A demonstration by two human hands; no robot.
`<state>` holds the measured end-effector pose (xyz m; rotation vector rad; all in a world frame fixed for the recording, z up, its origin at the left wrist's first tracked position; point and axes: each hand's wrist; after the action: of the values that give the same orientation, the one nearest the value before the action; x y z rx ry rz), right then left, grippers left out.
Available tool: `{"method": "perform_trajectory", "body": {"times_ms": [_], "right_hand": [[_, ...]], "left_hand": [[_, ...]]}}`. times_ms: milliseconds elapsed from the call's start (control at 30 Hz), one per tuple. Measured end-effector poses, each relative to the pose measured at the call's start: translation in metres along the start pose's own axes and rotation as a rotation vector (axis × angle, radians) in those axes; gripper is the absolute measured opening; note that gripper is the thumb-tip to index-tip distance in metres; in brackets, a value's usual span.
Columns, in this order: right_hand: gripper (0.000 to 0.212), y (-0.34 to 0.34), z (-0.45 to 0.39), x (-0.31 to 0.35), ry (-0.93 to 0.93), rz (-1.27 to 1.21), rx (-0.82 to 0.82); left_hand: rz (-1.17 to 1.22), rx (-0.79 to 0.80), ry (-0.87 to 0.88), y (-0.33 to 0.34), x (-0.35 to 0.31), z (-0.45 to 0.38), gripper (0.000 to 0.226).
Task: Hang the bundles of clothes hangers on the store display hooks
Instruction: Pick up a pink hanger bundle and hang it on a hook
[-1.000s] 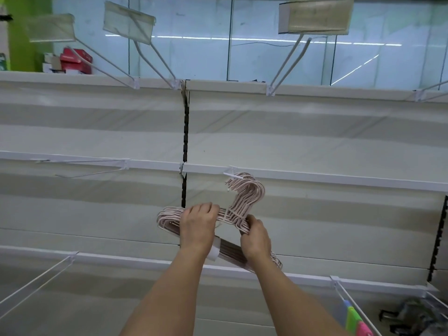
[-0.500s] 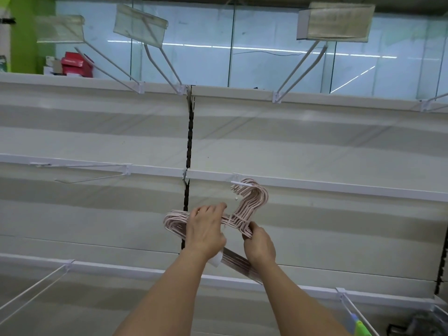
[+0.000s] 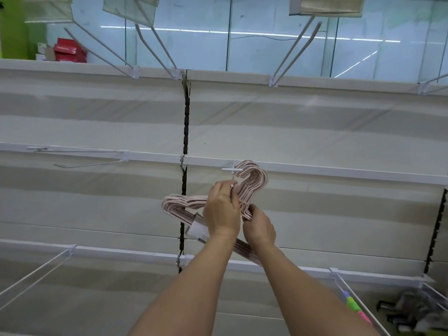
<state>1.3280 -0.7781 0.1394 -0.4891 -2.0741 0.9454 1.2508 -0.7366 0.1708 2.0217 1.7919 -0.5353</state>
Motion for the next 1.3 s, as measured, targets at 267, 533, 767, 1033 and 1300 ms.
{"method": "perform_trajectory", "body": {"times_ms": [267, 533, 767, 1033, 1300], "right_hand": [[0.024, 0.016, 0.013, 0.008, -0.150, 0.036, 0.011], [0.025, 0.016, 0.016, 0.012, -0.170, 0.056, 0.090], [0.037, -0.009, 0.009, -0.001, -0.158, 0.181, 0.094], [0.038, -0.007, 0.019, 0.011, -0.126, 0.175, 0.140], [0.047, -0.020, 0.019, 0.007, -0.101, 0.284, 0.085]], "left_hand": [[-0.043, -0.051, -0.086, 0.002, -0.008, 0.005, 0.027], [-0.056, 0.044, -0.219, -0.006, -0.011, 0.003, 0.028], [0.272, -0.083, -0.435, 0.003, -0.016, -0.004, 0.012], [-0.008, 0.081, -0.444, -0.014, -0.009, -0.004, 0.030], [-0.442, 0.515, -0.236, -0.031, 0.024, 0.000, 0.040]]}}
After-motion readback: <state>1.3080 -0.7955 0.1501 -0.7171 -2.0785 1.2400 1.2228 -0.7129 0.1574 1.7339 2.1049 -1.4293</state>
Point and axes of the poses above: each hand's wrist, its own z-axis away from the middle knuckle, its own y-axis out of the palm, x = y × z, and after that the axes turned 10 degrees about z, right-handed
